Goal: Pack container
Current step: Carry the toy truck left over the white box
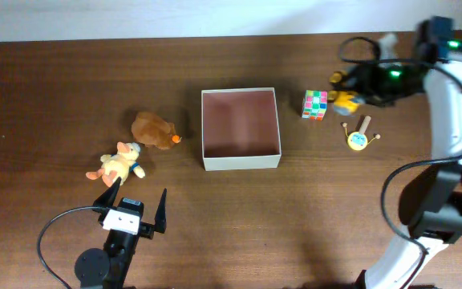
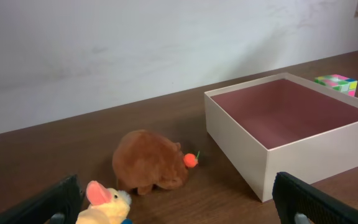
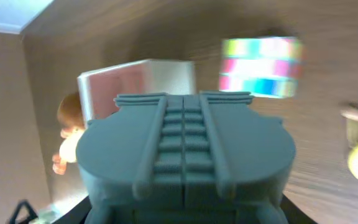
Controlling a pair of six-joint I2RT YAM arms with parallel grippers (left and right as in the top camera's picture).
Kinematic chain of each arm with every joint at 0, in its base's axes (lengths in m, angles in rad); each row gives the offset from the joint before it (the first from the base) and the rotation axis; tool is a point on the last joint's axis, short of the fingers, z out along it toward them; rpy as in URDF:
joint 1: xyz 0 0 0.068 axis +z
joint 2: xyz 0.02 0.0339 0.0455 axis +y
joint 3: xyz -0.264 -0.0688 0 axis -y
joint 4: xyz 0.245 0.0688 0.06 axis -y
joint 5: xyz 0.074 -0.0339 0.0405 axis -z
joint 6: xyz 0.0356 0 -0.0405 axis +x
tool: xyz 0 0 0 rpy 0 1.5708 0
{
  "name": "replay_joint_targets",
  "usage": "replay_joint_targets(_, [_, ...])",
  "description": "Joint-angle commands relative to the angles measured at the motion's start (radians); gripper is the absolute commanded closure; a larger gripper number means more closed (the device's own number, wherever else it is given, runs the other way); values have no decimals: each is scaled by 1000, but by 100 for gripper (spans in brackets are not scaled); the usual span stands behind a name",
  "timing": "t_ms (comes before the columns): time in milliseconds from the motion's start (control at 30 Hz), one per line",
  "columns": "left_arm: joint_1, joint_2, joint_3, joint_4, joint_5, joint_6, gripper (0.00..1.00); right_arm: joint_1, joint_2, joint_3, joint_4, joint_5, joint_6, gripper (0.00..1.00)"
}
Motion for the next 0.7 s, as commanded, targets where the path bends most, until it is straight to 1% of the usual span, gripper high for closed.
replay_joint_targets(0, [5, -7, -5, -3, 11, 9, 1, 151, -35, 21, 33, -61, -21, 48])
replay_joint_targets(100, [5, -7, -5, -3, 11, 9, 1, 262, -35, 21, 92, -56, 6, 47])
replay_joint_targets(200, [5, -7, -5, -3, 11, 9, 1, 364, -35, 21, 163, -6, 73, 42])
replay_joint_targets(433, [5, -7, -5, -3, 11, 9, 1, 597, -10, 21, 277, 285, 238, 42])
replay_joint_targets(567, [5, -7, -5, -3, 11, 9, 1, 681, 33, 21, 321, 445, 307, 43])
replay_joint_targets(667, [5, -7, -5, -3, 11, 9, 1, 722, 76, 21, 341, 552, 351, 46])
